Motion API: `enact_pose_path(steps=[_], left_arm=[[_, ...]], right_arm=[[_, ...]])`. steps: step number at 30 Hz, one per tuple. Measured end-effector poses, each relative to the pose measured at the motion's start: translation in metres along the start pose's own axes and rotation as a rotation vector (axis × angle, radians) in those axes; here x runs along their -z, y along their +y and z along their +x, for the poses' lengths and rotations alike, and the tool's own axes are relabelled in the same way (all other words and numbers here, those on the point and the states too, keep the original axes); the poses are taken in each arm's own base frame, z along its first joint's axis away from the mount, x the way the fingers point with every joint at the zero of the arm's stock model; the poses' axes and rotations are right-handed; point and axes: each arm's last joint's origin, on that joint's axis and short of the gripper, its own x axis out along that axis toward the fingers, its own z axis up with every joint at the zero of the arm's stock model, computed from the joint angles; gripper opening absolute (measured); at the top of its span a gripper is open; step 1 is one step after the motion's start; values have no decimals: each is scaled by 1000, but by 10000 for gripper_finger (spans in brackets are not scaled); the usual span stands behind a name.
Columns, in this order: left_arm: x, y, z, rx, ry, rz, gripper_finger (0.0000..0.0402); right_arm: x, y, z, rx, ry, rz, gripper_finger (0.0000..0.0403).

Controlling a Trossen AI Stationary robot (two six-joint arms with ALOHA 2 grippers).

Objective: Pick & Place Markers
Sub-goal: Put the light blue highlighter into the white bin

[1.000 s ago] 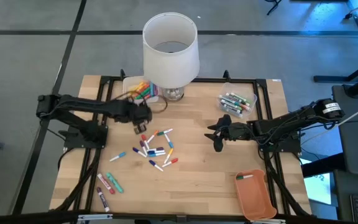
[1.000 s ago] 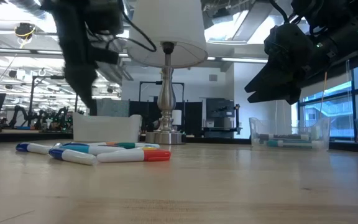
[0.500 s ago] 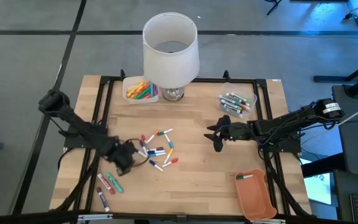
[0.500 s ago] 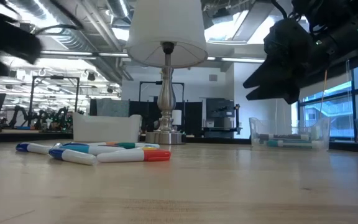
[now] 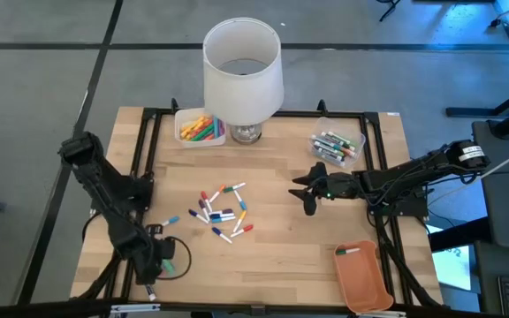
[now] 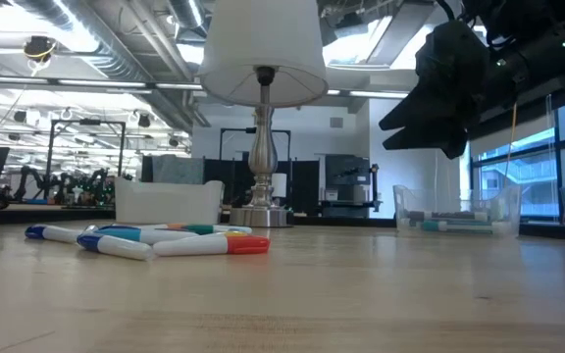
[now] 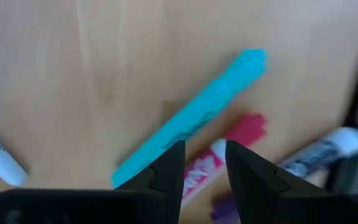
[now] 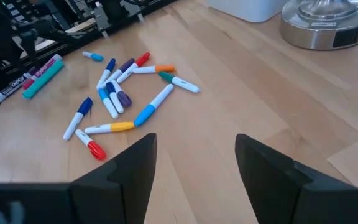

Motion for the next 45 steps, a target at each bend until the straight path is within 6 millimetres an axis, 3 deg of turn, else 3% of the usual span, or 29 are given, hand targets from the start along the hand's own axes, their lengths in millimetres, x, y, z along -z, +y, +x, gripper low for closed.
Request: enact_pose_path(steps=[6,12,24,29,33,37,40,45], left_arm=[[1,-2,21,-81,73,98,127],[1,7,27,-217,39,222,135],[-16,19,26,-274,8,259,64],[-32,26,23,-307,-36,194,62],[-73,21,0,-326,-217,127,77],[-107,27,-31,-423,-282,148,69],[-123,46,-52,-590,-290,90,61],[-139,99,-72,-844,-164,37,61]], right_arm=[[0,0,0,0,1,13,217],[0,0,0,0,0,16,217],[0,0,0,3,5,14,217],[0,0,0,2,4,14,217],[0,0,0,2,3,15,217],[0,0,0,-2,-3,18,217],[0,0,0,-1,-2,17,217],[1,0,0,4,7,9,217]])
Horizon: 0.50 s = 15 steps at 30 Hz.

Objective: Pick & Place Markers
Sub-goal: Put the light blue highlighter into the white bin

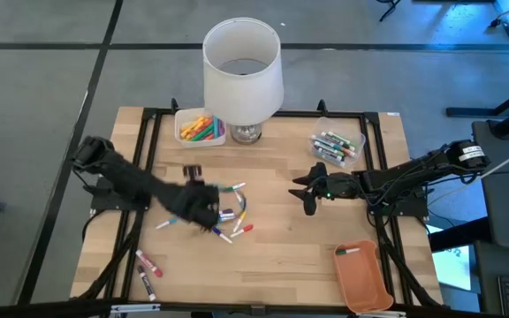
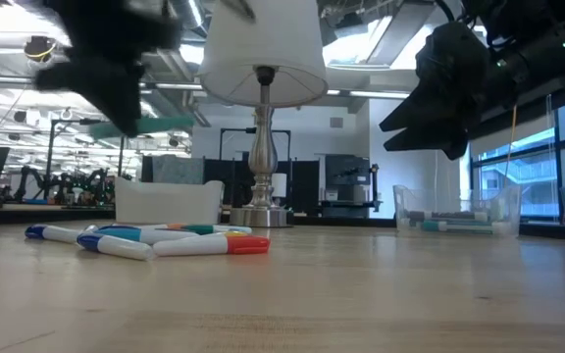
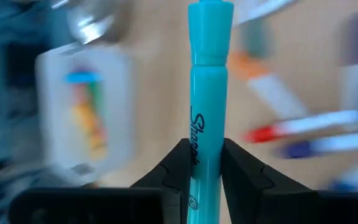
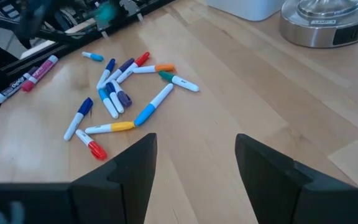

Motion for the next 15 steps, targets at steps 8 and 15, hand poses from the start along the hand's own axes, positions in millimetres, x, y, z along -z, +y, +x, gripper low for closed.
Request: enact_pose_path(steps=[8,15], left_arm=[[-13,68,49,-275,126,-118,62],[-10,106,75,-367,209,-364,67]], right_arm=[[1,-1,0,5,9,-19,217],[1,-1,0,2,17,-23,217]])
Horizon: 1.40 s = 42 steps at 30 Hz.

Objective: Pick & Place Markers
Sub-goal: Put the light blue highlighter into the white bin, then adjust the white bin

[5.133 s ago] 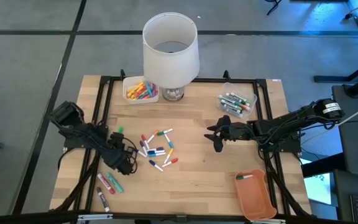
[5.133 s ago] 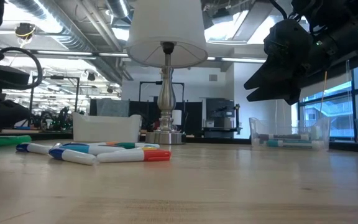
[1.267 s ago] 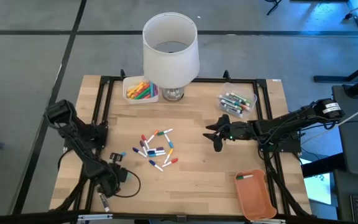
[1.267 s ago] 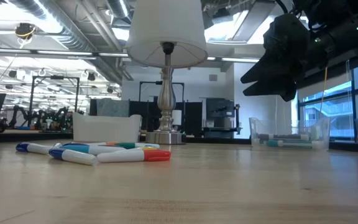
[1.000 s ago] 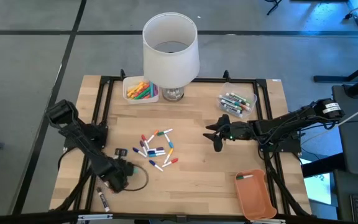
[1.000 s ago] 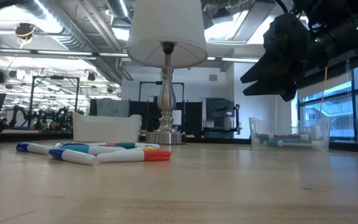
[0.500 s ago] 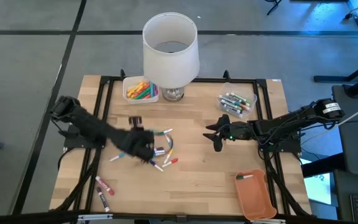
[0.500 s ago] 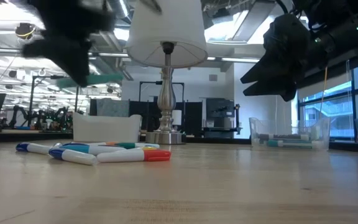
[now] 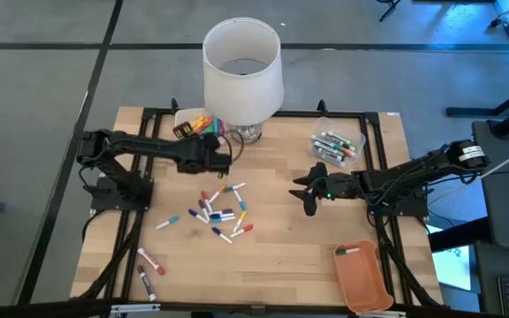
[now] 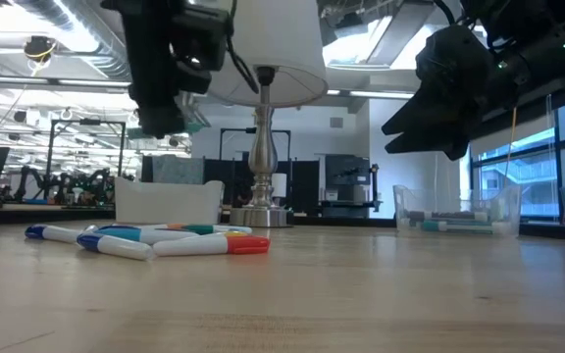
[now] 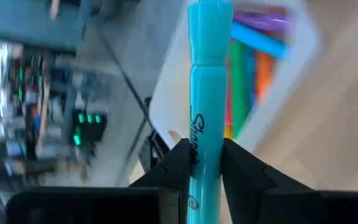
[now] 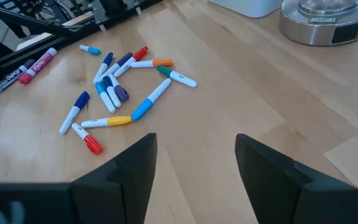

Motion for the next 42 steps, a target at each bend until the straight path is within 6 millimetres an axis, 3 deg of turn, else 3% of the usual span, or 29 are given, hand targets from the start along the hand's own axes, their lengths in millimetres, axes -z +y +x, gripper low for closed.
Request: enact_pose_path(steps=[7,13,23,31,38,42], left_arm=[[-8,17,21,-149,-12,-172,86],[-11,24,34,-144,27,-230,77],[11,1,74,-142,36,-184,90],[18,-9,95,-131,2,-160,106],[17,-13,102,29,14,-126,107],[18,-14,87,284,66,-100,107]], right_arm=[[2,0,0,5,18,10,217],[2,0,0,5,19,10,217],[3,-1,0,11,28,9,217],[3,-1,0,19,24,9,217],[3,-1,0,19,23,9,217],[3,-1,0,19,23,7,217]])
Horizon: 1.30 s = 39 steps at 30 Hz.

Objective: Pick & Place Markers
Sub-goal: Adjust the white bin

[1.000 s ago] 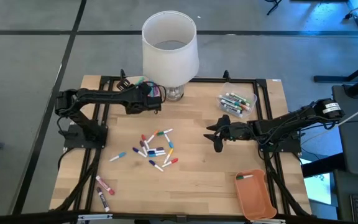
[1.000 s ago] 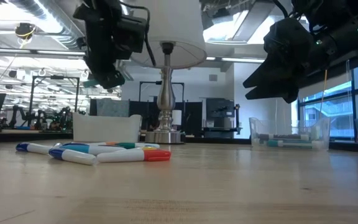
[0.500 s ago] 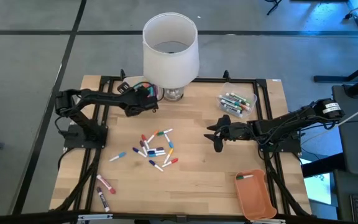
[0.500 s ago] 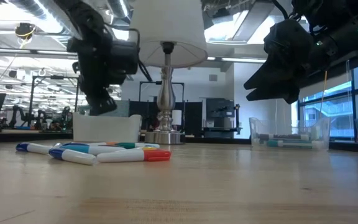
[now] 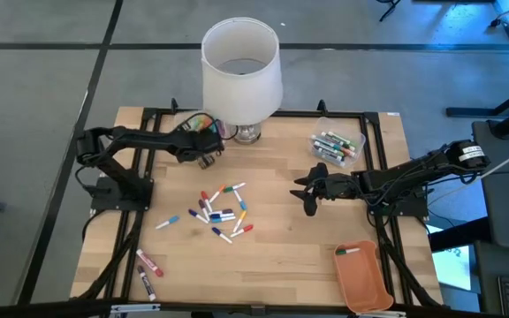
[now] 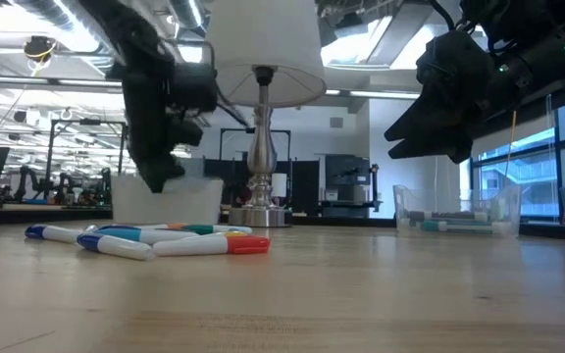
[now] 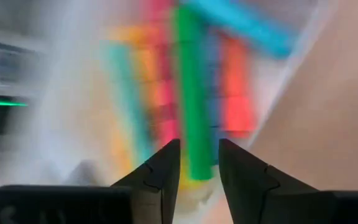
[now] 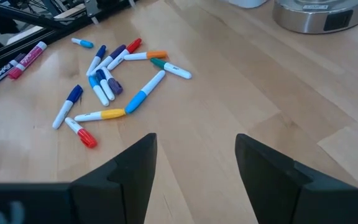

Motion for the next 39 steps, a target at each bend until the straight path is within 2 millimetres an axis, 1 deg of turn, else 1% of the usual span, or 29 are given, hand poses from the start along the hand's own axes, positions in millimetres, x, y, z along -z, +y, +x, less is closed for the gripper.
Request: enact_pose_path(steps=[2,3,6,9,12,14,16,22,25,27,30,32,34,36,39], left_arm=[[-2,-5,-15,181,43,-51,107],[0,-9,-23,243,70,-60,106],[5,-16,-50,347,75,-24,100],[16,-22,-73,393,88,33,90],[23,-21,-89,339,33,25,79],[28,-19,-95,287,14,25,71],[32,-17,-99,285,22,20,64],[46,-22,-106,393,163,70,43],[49,-28,-112,433,153,79,32],[46,-32,-119,466,115,73,25],[34,-45,-139,587,-34,38,16],[28,-57,-155,693,-171,48,9],[29,-71,-165,765,-255,85,3],[38,-85,-163,766,-236,135,2],[55,-98,-150,670,-122,168,3]], right_arm=[[0,0,0,0,0,-2,217],[0,0,0,0,0,-2,217],[0,0,0,0,0,0,217],[0,0,0,-1,0,2,217],[0,0,0,-1,0,4,217],[0,0,0,-1,0,10,217],[0,0,0,-1,0,10,217],[0,0,0,-1,0,3,217],[0,0,0,-1,0,2,217],[0,0,0,-1,0,1,217],[0,0,0,0,0,2,217],[0,0,0,-1,0,3,217],[0,0,0,-2,-2,7,217],[0,0,0,-3,-3,9,217],[0,0,0,-4,4,8,217]])
